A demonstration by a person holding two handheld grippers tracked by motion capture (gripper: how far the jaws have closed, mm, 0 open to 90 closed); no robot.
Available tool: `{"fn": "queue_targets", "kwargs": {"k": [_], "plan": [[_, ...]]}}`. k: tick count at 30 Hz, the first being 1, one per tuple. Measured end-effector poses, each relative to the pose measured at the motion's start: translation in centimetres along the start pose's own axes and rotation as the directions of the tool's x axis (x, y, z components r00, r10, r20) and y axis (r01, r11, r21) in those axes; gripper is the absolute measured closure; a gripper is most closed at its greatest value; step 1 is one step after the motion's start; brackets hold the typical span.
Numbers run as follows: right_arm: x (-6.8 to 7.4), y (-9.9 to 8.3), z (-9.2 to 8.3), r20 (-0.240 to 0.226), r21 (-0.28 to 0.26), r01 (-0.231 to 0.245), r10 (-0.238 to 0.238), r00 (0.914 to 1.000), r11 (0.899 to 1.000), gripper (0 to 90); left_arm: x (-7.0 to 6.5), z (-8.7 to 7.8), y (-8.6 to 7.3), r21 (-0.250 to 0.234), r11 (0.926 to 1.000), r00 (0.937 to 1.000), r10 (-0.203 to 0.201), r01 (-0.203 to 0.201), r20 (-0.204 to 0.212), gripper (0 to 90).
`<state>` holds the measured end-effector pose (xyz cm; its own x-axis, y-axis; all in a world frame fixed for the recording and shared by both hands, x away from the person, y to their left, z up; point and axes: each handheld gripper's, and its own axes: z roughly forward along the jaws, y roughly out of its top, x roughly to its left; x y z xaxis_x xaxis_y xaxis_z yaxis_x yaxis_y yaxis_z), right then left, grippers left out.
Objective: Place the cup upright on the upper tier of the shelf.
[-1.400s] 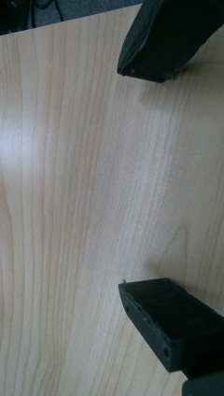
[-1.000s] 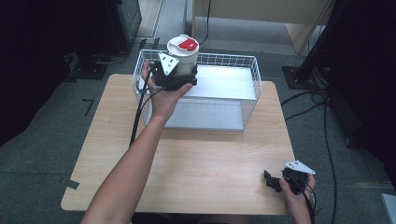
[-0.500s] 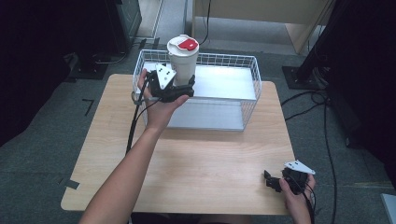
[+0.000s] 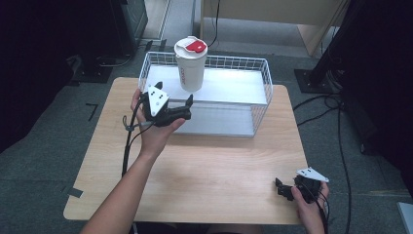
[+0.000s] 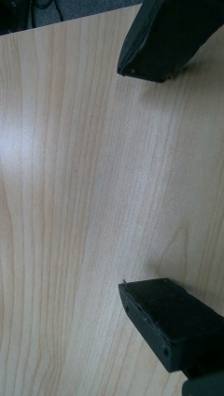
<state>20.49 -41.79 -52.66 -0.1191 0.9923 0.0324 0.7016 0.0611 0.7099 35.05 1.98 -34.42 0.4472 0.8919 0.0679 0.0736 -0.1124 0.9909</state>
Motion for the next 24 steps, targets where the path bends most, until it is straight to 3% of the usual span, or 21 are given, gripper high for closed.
{"fn": "queue_targets", "kwargs": {"k": [9,24], "plan": [[0.0,0.0,0.0,0.002,0.000,0.000,0.000,1.0000,1.000,0.0,1.6,-3.4,-2.1,0.007,0.9998,0.9997,-0.016,0.017,-0.019,0.0],[0.0,0.0,0.0,0.002,0.000,0.001,-0.001,1.0000,1.000,0.0,3.9,-6.8,-6.2,0.061,0.9972,0.9974,-0.039,0.043,-0.060,0.0]]}}
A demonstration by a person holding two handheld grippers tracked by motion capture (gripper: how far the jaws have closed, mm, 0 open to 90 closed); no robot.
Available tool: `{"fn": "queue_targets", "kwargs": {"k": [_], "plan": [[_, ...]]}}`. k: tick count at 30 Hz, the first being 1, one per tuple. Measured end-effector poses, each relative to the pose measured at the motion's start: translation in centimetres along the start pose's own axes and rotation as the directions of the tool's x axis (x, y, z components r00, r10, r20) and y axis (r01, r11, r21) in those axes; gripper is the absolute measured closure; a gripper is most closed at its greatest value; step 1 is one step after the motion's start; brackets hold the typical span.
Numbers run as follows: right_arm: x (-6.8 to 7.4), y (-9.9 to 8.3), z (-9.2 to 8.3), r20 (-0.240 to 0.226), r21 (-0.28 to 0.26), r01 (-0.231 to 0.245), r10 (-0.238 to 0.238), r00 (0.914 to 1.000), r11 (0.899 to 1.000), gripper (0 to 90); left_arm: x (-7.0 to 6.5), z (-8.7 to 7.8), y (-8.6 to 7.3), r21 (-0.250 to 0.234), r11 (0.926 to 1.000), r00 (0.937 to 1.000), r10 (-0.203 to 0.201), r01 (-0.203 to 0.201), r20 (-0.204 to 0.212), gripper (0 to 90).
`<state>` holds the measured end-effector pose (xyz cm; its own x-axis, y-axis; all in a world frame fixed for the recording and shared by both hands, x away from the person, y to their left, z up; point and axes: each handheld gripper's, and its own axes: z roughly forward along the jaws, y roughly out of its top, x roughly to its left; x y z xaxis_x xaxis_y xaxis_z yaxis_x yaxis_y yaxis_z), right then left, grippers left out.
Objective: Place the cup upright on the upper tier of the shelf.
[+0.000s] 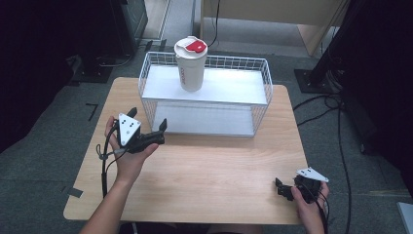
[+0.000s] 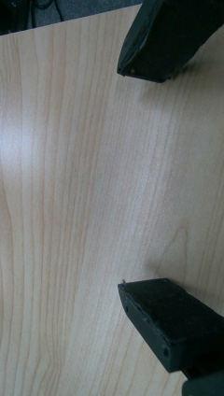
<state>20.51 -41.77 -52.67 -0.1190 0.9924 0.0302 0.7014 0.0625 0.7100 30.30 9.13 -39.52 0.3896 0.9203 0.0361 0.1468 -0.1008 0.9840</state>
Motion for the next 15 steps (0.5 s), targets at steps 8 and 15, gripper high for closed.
{"fn": "queue_targets", "kwargs": {"k": [8,15], "plan": [[0.0,0.0,0.0,0.000,0.000,0.000,0.000,1.0000,1.000,0.0,1.7,-1.4,-2.6,0.048,0.9981,0.9985,-0.035,0.037,-0.042,0.0],[0.0,0.0,0.0,0.000,0.000,0.000,0.000,1.0000,1.000,0.0,3.0,-2.5,-5.7,0.113,0.9919,0.9956,-0.049,0.058,-0.080,0.0]]}}
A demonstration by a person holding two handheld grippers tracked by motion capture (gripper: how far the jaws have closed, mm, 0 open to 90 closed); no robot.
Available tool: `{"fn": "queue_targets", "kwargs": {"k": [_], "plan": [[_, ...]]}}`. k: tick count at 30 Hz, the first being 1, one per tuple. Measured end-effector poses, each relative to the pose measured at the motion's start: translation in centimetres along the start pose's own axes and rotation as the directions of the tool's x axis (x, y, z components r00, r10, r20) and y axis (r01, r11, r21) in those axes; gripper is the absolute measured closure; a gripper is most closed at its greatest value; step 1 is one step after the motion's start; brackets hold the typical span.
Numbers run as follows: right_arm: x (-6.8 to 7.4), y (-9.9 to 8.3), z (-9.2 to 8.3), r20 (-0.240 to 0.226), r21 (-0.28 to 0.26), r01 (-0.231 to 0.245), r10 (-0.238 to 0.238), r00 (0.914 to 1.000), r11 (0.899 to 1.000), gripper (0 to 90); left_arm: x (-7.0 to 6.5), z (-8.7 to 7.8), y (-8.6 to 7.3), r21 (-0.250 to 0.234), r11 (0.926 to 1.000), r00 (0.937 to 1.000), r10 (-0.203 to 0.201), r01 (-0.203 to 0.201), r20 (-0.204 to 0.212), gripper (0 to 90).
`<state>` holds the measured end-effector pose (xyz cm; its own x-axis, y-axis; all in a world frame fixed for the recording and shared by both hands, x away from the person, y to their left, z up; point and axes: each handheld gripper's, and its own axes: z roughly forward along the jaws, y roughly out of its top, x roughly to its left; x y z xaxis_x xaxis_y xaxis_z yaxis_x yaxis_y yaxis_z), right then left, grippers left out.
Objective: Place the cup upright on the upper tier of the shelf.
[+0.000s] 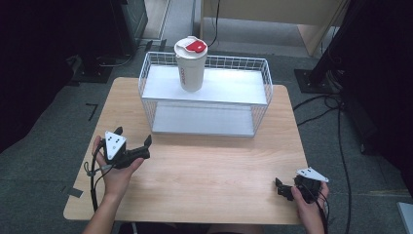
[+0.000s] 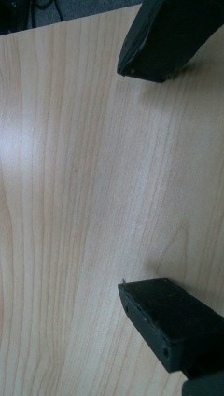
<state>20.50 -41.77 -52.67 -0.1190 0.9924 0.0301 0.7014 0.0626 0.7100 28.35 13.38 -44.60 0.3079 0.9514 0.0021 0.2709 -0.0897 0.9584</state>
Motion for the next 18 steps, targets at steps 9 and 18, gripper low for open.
{"fn": "queue_targets", "kwargs": {"k": [9,18], "plan": [[0.0,0.0,0.0,-0.001,-0.001,-0.001,0.001,1.0000,1.000,0.0,1.6,-0.9,-2.4,0.079,0.9967,0.9995,-0.017,0.019,-0.027,0.0],[0.0,0.0,0.0,0.000,0.000,-0.002,0.002,1.0000,1.000,0.0,3.3,-1.6,-4.8,0.206,0.9779,0.9970,-0.017,0.032,-0.075,0.0]]}}
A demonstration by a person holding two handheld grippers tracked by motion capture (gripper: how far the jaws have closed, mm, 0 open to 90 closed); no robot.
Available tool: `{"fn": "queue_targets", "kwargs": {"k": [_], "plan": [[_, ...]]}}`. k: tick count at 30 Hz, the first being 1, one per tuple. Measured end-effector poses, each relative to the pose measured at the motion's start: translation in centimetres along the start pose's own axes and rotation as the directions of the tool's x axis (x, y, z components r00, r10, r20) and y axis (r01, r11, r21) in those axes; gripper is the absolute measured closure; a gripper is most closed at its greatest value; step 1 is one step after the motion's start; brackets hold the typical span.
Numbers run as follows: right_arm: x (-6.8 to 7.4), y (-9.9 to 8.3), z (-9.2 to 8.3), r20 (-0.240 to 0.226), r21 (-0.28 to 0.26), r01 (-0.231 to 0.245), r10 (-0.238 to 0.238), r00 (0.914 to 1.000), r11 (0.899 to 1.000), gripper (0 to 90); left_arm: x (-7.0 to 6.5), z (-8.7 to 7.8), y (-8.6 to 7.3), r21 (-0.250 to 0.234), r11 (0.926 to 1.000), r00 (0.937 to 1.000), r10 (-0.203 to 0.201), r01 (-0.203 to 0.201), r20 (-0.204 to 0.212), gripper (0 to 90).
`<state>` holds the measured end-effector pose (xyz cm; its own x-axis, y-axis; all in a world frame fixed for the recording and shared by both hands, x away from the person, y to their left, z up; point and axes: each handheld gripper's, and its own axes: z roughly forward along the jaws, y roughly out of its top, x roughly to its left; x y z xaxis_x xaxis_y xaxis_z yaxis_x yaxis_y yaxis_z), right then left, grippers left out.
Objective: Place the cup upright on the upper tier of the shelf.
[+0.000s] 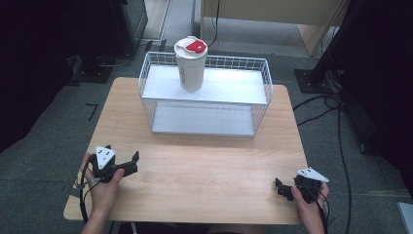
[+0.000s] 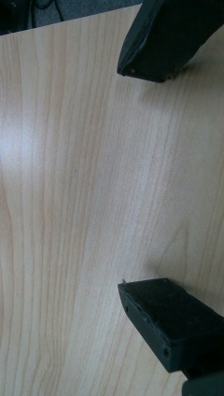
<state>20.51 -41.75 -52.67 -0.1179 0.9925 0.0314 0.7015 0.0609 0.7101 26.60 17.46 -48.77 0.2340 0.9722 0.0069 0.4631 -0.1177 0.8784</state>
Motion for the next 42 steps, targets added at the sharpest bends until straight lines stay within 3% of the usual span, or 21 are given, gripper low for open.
{"fn": "queue_targets", "kwargs": {"k": [2,6,10,16,18,20,23,26,27,28,29,30,36,42], "plan": [[0.0,0.0,0.0,0.001,0.002,0.001,-0.001,1.0000,1.000,0.0,0.8,0.0,-0.8,0.052,0.9986,0.9999,-0.004,0.004,-0.017,0.0],[0.0,0.0,0.0,0.001,0.002,0.001,-0.001,1.0000,1.000,0.0,2.0,-0.5,-1.6,0.099,0.9949,0.9992,-0.017,0.021,-0.036,0.0],[0.0,0.0,0.0,0.001,0.002,0.001,-0.001,1.0000,1.000,0.0,2.8,-0.9,-2.1,0.121,0.9921,0.9984,-0.025,0.031,-0.050,0.0],[0.0,0.0,0.0,0.006,0.002,-0.004,0.004,1.0000,1.000,0.0,4.0,-1.0,-3.5,0.185,0.9819,0.9980,-0.030,0.040,-0.055,0.0],[0.0,0.0,0.0,0.006,0.001,-0.005,0.005,1.0000,1.000,0.0,4.1,-1.1,-3.6,0.195,0.9801,0.9987,-0.029,0.036,-0.042,0.0],[0.0,0.0,0.0,0.007,0.001,-0.006,0.006,1.0000,1.000,0.0,4.0,-0.9,-3.7,0.229,0.9735,0.9988,0.013,-0.002,-0.047,0.0],[0.0,0.0,0.0,0.006,0.001,-0.006,0.006,1.0000,1.000,0.0,3.9,-1.0,-3.9,0.248,0.9687,0.9988,0.025,-0.013,-0.042,0.0],[0.0,0.0,0.0,0.006,0.001,-0.007,0.007,1.0000,1.000,0.0,3.6,-1.2,-4.1,0.284,0.9582,0.9976,0.052,-0.037,-0.045,0.0],[-0.1,0.0,0.0,0.006,0.001,-0.007,0.007,1.0000,1.000,0.0,3.6,-1.3,-4.2,0.297,0.9543,0.9985,0.044,-0.032,-0.033,0.0],[-0.1,0.0,0.0,0.006,0.001,-0.007,0.007,1.0000,1.000,0.0,3.6,-1.3,-4.2,0.297,0.9543,0.9985,0.044,-0.032,-0.033,0.0],[-0.1,-0.1,-0.1,0.003,0.000,-0.004,0.004,1.0000,1.000,0.0,4.0,-1.3,-4.3,0.309,0.9509,0.9999,0.010,-0.005,-0.013,0.0],[-0.1,-0.1,-0.1,0.001,0.001,-0.003,0.003,1.0000,1.000,0.0,4.2,-1.3,-4.3,0.314,0.9493,1.0000,0.000,0.001,-0.005,0.0],[-0.1,-0.1,-0.1,0.000,0.000,0.000,0.000,1.0000,1.000,0.0,4.3,-1.1,-4.2,0.314,0.9494,1.0000,0.006,-0.006,0.002,0.0],[-0.1,-0.1,-0.1,0.000,0.001,0.002,-0.002,1.0000,1.000,0.0,4.1,-1.0,-4.1,0.316,0.9489,0.9999,-0.003,0.008,-0.017,0.0]]}}
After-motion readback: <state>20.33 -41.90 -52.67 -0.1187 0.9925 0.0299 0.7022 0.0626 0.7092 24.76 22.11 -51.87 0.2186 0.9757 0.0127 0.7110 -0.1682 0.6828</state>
